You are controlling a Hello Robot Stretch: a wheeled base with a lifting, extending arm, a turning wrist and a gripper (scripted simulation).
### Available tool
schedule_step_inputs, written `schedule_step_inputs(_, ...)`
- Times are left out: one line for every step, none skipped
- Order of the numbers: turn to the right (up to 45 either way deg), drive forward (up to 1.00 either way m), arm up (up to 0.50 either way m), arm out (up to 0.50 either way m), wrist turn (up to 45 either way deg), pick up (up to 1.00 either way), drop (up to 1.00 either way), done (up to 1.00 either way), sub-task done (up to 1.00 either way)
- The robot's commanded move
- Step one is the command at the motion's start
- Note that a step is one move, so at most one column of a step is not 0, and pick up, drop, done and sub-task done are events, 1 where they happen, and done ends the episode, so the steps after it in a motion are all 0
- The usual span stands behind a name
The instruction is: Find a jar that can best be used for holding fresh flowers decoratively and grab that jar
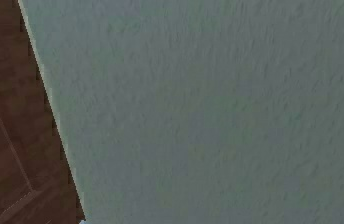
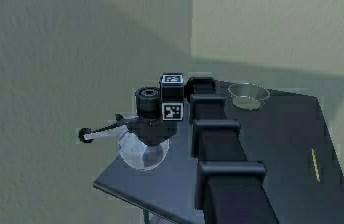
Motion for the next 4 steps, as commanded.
schedule_step_inputs(0.0, 0.00, 0.00, 0.00, 24.0, 0.00, 0.00, 0.00, 0.00)
schedule_step_inputs(0.0, 0.00, -0.16, 0.00, 0.0, 0.00, 0.00, 0.00, 0.00)
schedule_step_inputs(0.0, 0.00, 0.00, 0.00, 0.0, 1.00, 0.00, 0.00, 0.00)
schedule_step_inputs(0.0, 0.00, 0.10, 0.00, 0.0, 0.00, 0.00, 0.00, 0.00)
